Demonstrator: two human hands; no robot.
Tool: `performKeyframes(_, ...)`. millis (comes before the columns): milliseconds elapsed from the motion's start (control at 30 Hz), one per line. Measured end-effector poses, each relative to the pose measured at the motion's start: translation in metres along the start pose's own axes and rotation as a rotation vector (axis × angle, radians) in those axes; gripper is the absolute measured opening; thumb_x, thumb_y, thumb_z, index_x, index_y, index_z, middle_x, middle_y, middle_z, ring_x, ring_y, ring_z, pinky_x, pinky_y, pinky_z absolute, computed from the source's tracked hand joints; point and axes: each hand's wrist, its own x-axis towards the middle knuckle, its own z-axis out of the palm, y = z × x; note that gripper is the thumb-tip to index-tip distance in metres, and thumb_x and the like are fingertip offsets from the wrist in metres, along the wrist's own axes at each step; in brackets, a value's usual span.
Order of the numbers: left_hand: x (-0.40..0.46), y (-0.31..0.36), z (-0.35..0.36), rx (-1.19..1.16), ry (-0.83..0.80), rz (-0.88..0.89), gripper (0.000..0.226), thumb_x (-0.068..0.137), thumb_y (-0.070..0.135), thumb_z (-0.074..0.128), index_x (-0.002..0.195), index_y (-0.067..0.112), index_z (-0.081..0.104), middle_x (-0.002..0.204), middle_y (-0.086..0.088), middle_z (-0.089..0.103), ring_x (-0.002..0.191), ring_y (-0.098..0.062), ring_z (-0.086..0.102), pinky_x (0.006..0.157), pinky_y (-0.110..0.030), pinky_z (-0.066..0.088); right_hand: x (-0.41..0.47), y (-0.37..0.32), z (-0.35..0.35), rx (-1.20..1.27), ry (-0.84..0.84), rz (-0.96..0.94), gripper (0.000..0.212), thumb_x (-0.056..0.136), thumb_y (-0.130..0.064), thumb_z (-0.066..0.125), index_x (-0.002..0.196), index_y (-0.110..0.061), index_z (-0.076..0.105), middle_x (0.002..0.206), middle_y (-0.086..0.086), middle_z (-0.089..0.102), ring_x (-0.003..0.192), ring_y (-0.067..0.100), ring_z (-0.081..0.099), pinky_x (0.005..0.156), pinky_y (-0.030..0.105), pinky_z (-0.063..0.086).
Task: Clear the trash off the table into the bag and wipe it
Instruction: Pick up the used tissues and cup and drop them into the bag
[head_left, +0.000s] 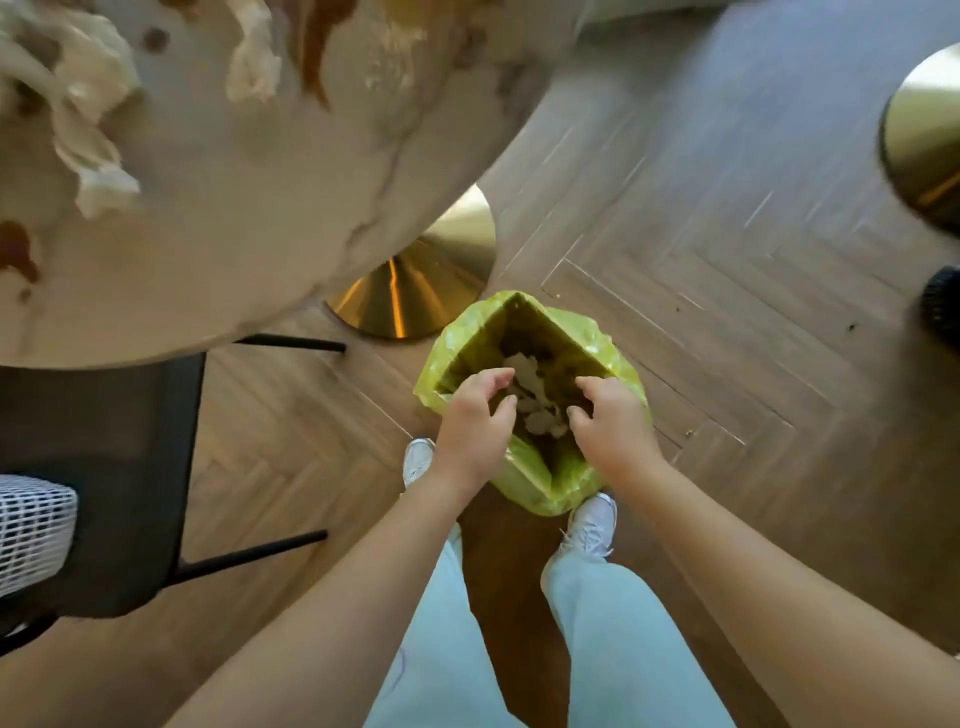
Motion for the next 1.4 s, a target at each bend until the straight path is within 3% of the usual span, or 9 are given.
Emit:
performKeyframes(200, -0.046, 0.055, -0.071, 0.070, 0.177, 0.418, 0.028, 0.085, 0.002, 0.056, 0.112, 0.009, 0.062, 0.105, -0.001, 0.062, 0.101, -0.007, 0.054, 0.092, -0.014, 0.042, -0.022, -0.106, -0.057, 0.116, 0.253, -0.387, 0.033, 0.089, -0.005, 0.052, 0.122, -0.006, 0.057, 0.112, 0.010, 0.058, 0.104, 0.025, 0.054, 0.091, 0.033, 0.046)
performKeyframes(433, -0.037, 0.078, -0.188, 0.036, 0.446, 0.407, 0.027, 0.082, 0.006, 0.055, 0.106, 0.009, 0.064, 0.104, 0.000, 0.059, 0.092, -0.005, 0.054, 0.083, -0.014, 0.044, -0.014, -0.242, -0.080, 0.102, 0.387, -0.684, 0.028, 0.085, 0.002, 0.057, 0.113, 0.001, 0.060, 0.102, 0.015, 0.062, 0.093, 0.028, 0.060, 0.083, 0.033, 0.053)
performKeyframes(567, -0.004, 0.065, -0.261, 0.266, 0.581, 0.348, 0.029, 0.080, -0.001, 0.062, 0.109, 0.005, 0.063, 0.105, -0.009, 0.059, 0.098, -0.013, 0.053, 0.087, -0.011, 0.035, 0.017, -0.300, -0.070, 0.007, 0.301, -0.672, 0.042, 0.085, -0.004, 0.059, 0.127, -0.001, 0.051, 0.112, 0.015, 0.055, 0.106, 0.030, 0.053, 0.094, 0.035, 0.046)
performKeyframes(667, 0.023, 0.048, -0.299, 0.341, 0.640, 0.202, 0.031, 0.079, 0.005, 0.066, 0.110, 0.005, 0.062, 0.106, -0.015, 0.056, 0.102, -0.029, 0.053, 0.087, -0.022, 0.032, 0.045, -0.329, -0.059, -0.078, 0.259, -0.611, 0.049, 0.087, -0.004, 0.056, 0.134, -0.004, 0.043, 0.117, 0.014, 0.049, 0.108, 0.031, 0.047, 0.094, 0.037, 0.046)
performKeyframes(800, 0.044, 0.028, -0.317, 0.325, 0.552, 0.085, 0.046, 0.079, 0.024, 0.071, 0.121, 0.013, 0.054, 0.113, -0.009, 0.047, 0.107, -0.023, 0.044, 0.088, -0.019, 0.028, 0.075, -0.354, -0.050, -0.159, 0.269, -0.505, 0.049, 0.089, 0.002, 0.044, 0.137, -0.007, 0.039, 0.121, 0.013, 0.043, 0.107, 0.029, 0.040, 0.095, 0.037, 0.041)
performKeyframes(933, 0.059, 0.016, -0.318, 0.294, 0.434, 0.135, 0.042, 0.079, 0.020, 0.071, 0.118, 0.015, 0.056, 0.111, -0.003, 0.044, 0.105, -0.017, 0.043, 0.089, -0.017, 0.032, 0.091, -0.362, -0.043, -0.216, 0.254, -0.417, 0.043, 0.089, 0.004, 0.044, 0.131, -0.004, 0.045, 0.120, 0.016, 0.042, 0.106, 0.031, 0.038, 0.094, 0.039, 0.040)
performKeyframes(1067, 0.063, 0.015, -0.318, 0.203, 0.446, 0.256, 0.018, 0.082, -0.001, 0.063, 0.100, 0.003, 0.064, 0.093, 0.001, 0.046, 0.087, -0.015, 0.054, 0.081, -0.014, 0.039, 0.091, -0.359, -0.036, -0.220, 0.272, -0.480, 0.022, 0.083, 0.011, 0.052, 0.101, 0.002, 0.061, 0.101, 0.017, 0.049, 0.095, 0.033, 0.048, 0.078, 0.032, 0.042)
performKeyframes(1167, 0.064, 0.013, -0.326, 0.181, 0.559, 0.292, 0.017, 0.081, -0.006, 0.061, 0.095, 0.003, 0.064, 0.089, -0.005, 0.051, 0.081, -0.013, 0.052, 0.079, -0.015, 0.041, 0.088, -0.361, -0.039, -0.194, 0.369, -0.548, 0.017, 0.081, 0.009, 0.059, 0.096, 0.004, 0.065, 0.095, 0.018, 0.056, 0.090, 0.031, 0.052, 0.073, 0.025, 0.038)
performKeyframes(1400, 0.042, 0.032, -0.332, 0.070, 0.921, 0.452, 0.012, 0.084, -0.004, 0.055, 0.095, -0.001, 0.054, 0.097, -0.014, 0.050, 0.092, -0.006, 0.044, 0.089, -0.011, 0.039, 0.065, -0.369, -0.053, 0.011, 0.685, -0.753, 0.017, 0.071, 0.014, 0.066, 0.082, 0.002, 0.066, 0.083, 0.017, 0.061, 0.082, 0.034, 0.057, 0.074, 0.013, 0.033)
